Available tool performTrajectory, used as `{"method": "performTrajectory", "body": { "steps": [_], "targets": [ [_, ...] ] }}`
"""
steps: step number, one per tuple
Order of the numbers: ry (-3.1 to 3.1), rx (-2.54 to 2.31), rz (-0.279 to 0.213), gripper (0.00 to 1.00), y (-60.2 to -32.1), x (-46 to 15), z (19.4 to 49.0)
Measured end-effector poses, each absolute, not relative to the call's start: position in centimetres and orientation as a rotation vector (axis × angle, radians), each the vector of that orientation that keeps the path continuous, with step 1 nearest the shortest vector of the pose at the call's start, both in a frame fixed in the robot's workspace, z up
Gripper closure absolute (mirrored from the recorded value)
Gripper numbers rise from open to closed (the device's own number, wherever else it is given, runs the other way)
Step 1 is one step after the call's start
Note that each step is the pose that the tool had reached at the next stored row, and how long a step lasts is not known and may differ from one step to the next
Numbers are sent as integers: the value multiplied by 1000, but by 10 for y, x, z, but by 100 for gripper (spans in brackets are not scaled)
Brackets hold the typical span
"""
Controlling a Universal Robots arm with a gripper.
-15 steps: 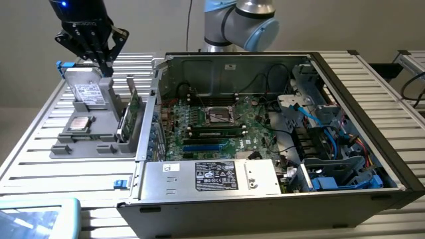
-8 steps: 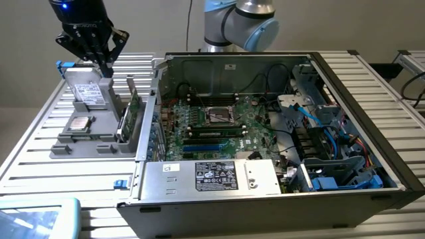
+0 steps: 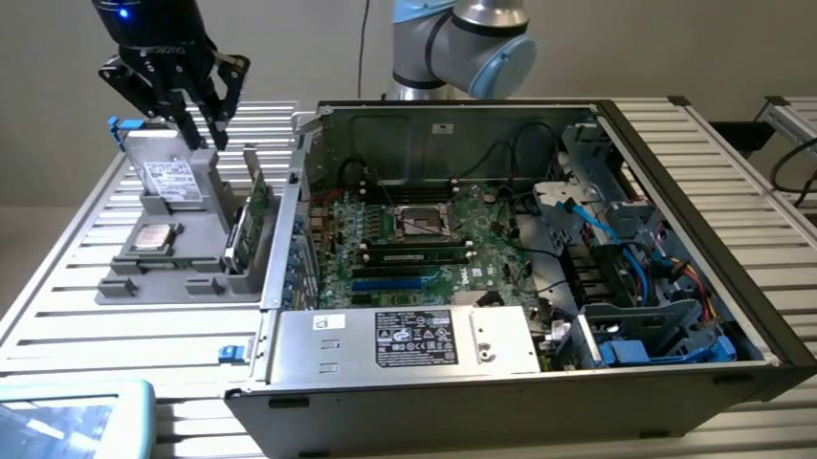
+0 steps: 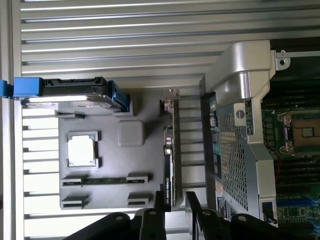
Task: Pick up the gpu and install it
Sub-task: 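Pick up the gpu and move the gpu toward the slot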
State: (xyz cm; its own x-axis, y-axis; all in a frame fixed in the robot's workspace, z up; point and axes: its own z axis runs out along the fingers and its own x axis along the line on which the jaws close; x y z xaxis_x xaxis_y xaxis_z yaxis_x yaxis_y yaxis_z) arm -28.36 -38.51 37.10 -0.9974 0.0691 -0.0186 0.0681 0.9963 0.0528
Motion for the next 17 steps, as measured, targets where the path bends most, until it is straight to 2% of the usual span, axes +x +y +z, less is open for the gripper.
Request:
{"method": "performTrajectory", "body": {
  "steps": [2, 3, 17],
  "targets": [
    [3118, 107, 82, 64, -385, -284, 370],
    [3119, 107, 82, 58, -385, -284, 369],
    [3119, 87, 99, 58, -385, -289, 344]
  ]
}}
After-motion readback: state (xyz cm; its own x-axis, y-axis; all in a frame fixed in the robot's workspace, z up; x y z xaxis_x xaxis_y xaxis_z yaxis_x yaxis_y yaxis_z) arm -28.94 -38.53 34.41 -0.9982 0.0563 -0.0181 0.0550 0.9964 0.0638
